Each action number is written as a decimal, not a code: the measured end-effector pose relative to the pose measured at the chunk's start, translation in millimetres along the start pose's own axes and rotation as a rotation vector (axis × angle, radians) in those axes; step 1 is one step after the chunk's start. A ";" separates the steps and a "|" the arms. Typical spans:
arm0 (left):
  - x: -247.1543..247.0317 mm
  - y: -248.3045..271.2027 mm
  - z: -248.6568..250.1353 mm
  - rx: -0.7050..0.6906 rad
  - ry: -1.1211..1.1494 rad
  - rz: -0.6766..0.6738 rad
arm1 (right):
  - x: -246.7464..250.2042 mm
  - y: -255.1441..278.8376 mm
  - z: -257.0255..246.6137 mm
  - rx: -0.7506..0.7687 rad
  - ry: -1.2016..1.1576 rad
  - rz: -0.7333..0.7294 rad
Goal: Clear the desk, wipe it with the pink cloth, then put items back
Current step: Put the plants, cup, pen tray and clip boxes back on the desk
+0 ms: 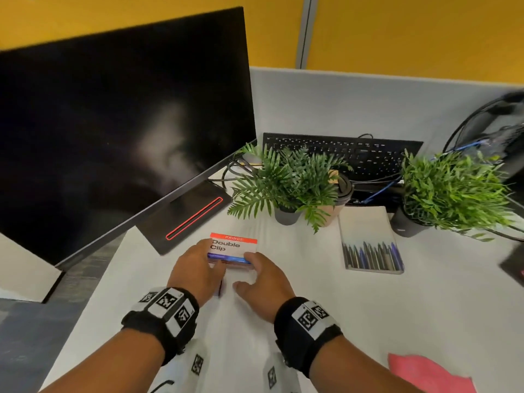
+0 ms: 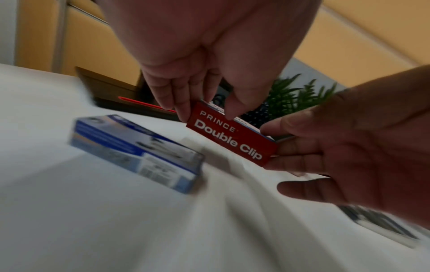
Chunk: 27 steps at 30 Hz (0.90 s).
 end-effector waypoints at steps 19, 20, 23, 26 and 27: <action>-113.0 -11.3 137.1 -0.109 0.135 -0.202 | 140.5 -5.0 105.1 -0.139 0.151 0.107; -115.8 -12.3 136.6 -0.094 0.132 -0.205 | 141.3 -7.2 107.2 -0.140 0.153 0.090; -121.2 -13.3 135.2 -0.050 0.136 -0.200 | 142.6 -12.4 110.4 -0.139 0.169 0.044; -125.6 -15.9 135.8 -0.042 0.133 -0.199 | 143.9 -17.0 111.9 -0.131 0.168 0.013; -126.8 -16.7 136.9 -0.044 0.133 -0.195 | 144.7 -18.2 112.5 -0.133 0.163 0.012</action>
Point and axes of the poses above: each hand's wrist, its own y-axis away from the middle knuckle, its own x-axis out of the back of the hand, z = x × y, the point moved 1 cm from there along -y, towards the middle knuckle, and after that the axes turned 4 degrees about y, right-handed, at the moved point
